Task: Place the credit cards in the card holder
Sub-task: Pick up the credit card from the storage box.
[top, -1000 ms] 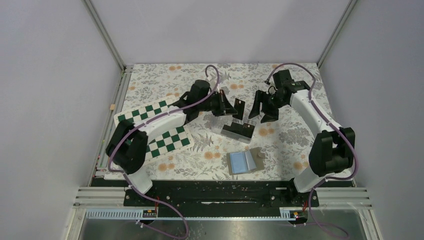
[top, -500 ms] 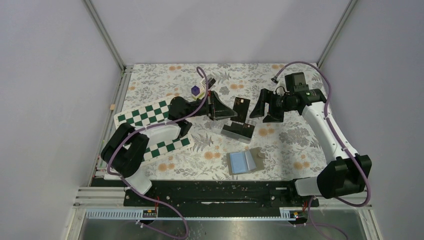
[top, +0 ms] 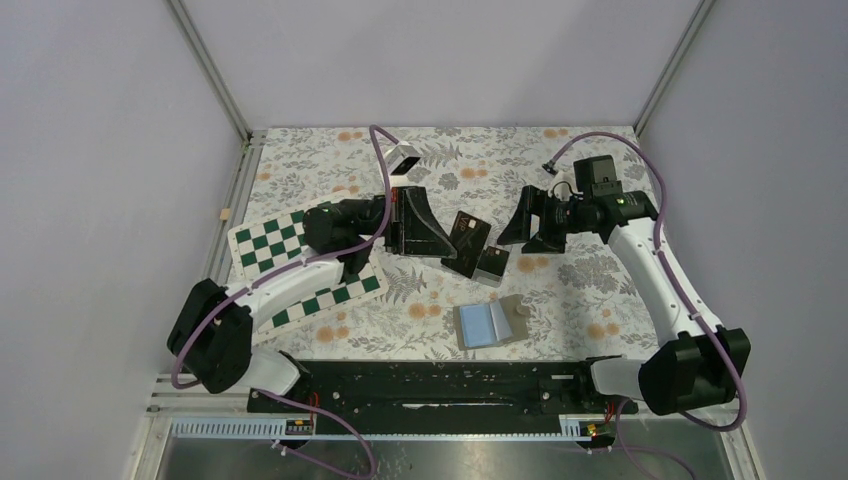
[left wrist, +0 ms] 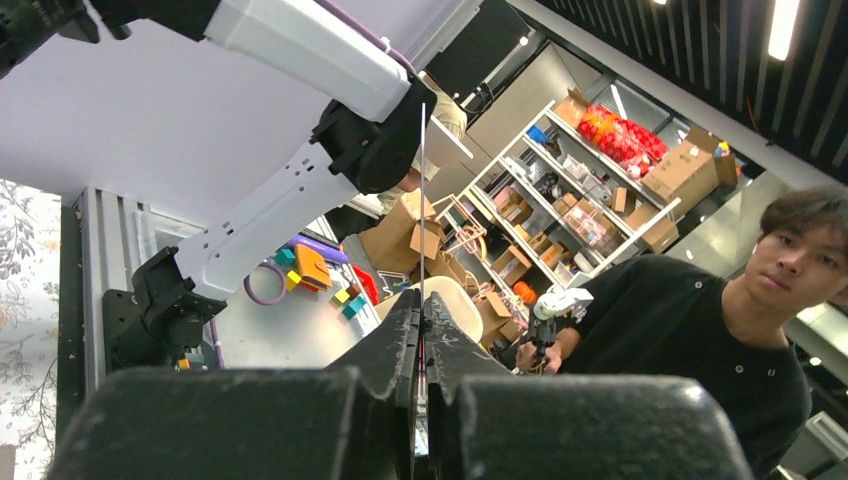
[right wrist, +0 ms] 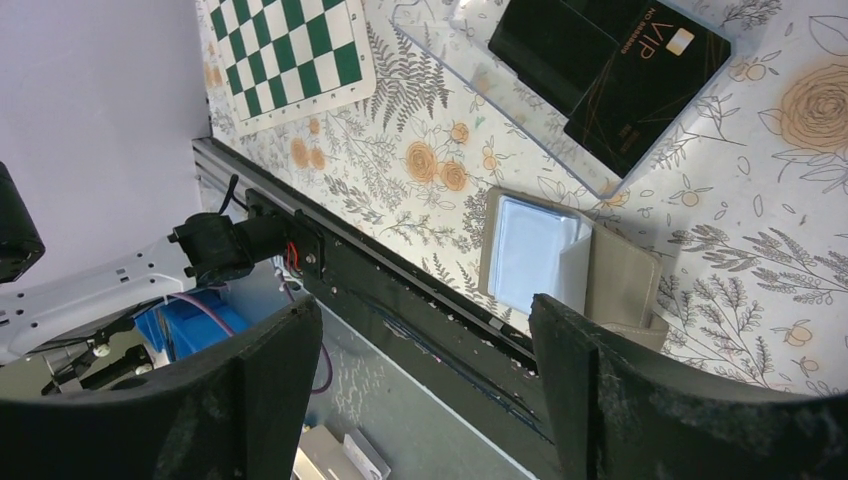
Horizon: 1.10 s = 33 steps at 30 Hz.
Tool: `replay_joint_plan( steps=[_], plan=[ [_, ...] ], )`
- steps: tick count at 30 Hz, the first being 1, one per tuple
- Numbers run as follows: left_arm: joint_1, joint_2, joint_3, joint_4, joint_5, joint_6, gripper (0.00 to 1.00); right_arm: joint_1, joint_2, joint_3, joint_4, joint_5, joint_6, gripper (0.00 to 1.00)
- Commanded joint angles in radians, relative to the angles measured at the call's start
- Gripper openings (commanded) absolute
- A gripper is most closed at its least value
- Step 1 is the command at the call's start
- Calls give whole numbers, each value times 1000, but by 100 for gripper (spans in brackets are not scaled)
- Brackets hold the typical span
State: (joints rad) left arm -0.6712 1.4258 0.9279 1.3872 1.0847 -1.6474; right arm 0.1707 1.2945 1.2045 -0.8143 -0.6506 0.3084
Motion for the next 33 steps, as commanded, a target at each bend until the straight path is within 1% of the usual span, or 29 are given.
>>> replay_joint_plan(
  steps=[1, 4, 6, 7, 9, 11, 13, 15, 16, 18, 21, 23, 26, 28, 31, 33],
  plan=[
    [-6, -47, -1, 70, 0, 63, 0, -4, -46, -7, 39, -66, 2, 83],
    [-6, -78, -42, -23, -18, 171, 0, -3, -66, 4, 38, -91, -4, 83],
    [-6, -103, -43, -177, -13, 286, 0, -4, -83, 12, 38, -105, -6, 83],
    [-7, -117, -33, -294, -16, 362, 0, -4, -92, 15, 41, -112, -9, 83],
    [-6, -152, 8, -621, -42, 569, 0, -3, -110, 18, 51, -128, -4, 84],
    [-6, -192, 69, -978, -129, 823, 0, -4, -130, 15, 71, -151, 6, 83],
    [-6, -215, 133, -1279, -260, 1007, 0, -3, -151, -2, 105, -177, 20, 84],
    [-6, -235, 155, -1416, -384, 1099, 0, -3, -172, -20, 153, -222, 40, 83],
    [-7, -247, 156, -1446, -448, 1111, 0, -3, -180, -32, 181, -250, 54, 83],
    [-6, -264, 160, -1489, -527, 1063, 0, -3, -190, -54, 253, -310, 96, 82],
    [4, -246, 195, -1579, -589, 877, 0, -3, -200, -94, 404, -399, 212, 81],
    [5, -213, 210, -1589, -550, 759, 0, -3, -202, -128, 562, -445, 325, 80],
    [5, -174, 215, -1569, -501, 608, 0, -3, -187, -164, 734, -478, 490, 77],
    [4, -173, 210, -1562, -510, 560, 0, -3, -169, -186, 847, -493, 586, 75],
    [7, -184, 207, -1566, -523, 526, 0, -2, -139, -192, 891, -494, 653, 70],
    [8, -185, 210, -1566, -515, 511, 0, 1, -123, -204, 951, -502, 717, 66]
  ],
)
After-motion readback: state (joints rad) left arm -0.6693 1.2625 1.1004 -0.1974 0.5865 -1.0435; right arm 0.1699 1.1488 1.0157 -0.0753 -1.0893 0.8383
